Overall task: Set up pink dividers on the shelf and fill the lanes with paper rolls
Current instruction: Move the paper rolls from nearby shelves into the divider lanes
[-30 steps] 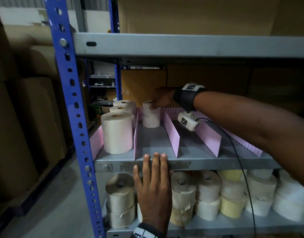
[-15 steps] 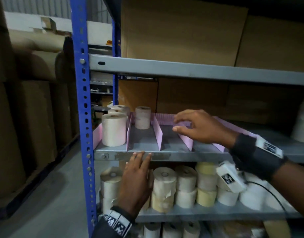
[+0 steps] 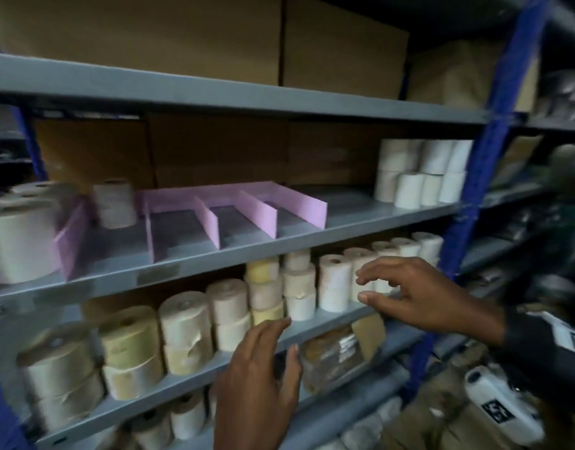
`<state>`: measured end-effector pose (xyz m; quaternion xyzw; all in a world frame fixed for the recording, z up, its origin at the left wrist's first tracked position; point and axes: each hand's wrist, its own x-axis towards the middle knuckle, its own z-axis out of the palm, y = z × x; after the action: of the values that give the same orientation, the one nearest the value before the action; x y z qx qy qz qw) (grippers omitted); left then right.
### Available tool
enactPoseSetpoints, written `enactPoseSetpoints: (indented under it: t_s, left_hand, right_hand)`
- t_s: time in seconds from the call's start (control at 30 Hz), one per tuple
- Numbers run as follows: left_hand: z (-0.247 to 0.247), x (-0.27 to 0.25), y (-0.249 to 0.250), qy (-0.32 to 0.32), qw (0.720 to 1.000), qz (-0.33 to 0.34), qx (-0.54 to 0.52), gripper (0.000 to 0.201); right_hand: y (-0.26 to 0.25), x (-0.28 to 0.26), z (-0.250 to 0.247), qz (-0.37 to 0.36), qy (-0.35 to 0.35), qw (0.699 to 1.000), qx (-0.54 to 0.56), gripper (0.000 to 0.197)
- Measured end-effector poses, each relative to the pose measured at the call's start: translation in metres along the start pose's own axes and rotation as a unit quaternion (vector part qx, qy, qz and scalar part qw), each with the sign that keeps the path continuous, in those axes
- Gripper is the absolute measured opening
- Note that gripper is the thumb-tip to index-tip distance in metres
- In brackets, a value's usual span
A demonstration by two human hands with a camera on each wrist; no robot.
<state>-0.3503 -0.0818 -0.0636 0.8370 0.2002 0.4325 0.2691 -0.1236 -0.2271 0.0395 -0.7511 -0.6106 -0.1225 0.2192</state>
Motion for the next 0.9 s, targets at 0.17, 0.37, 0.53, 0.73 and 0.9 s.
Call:
enactPoseSetpoints:
  t_s: [0.17, 0.37, 0.53, 0.73, 0.9]
  left_hand:
    - [0.068, 0.028, 0.035, -0.041, 0.998, 0.026, -0.041, 0.038]
    - [0.173, 0.095, 0.078, -0.033, 0.997, 0.035, -0.067, 0.033]
    - [0.252, 0.160, 0.108, -0.033, 0.995, 0.045, -0.084, 0.030]
    - [0.321, 0.218, 0.120, -0.073, 0.995, 0.044, -0.045, 0.037]
    - [0.367, 0.265, 0.123, -0.074, 0.996, 0.026, -0.044, 0.044]
  right_hand:
    - [0.079, -0.033, -0.023, 0.066, 0.025, 0.997, 0.008, 0.038]
    - [0.188, -0.048, -0.053, 0.104, 0.048, 0.993, 0.003, 0.035]
    - [0.262, -0.035, -0.070, 0.130, 0.080, 0.988, 0.015, 0.033]
    - [0.335, -0.002, -0.074, 0.136, 0.110, 0.984, 0.029, 0.043]
    - [0.386, 0.037, -0.066, 0.157, 0.130, 0.977, 0.063, 0.040]
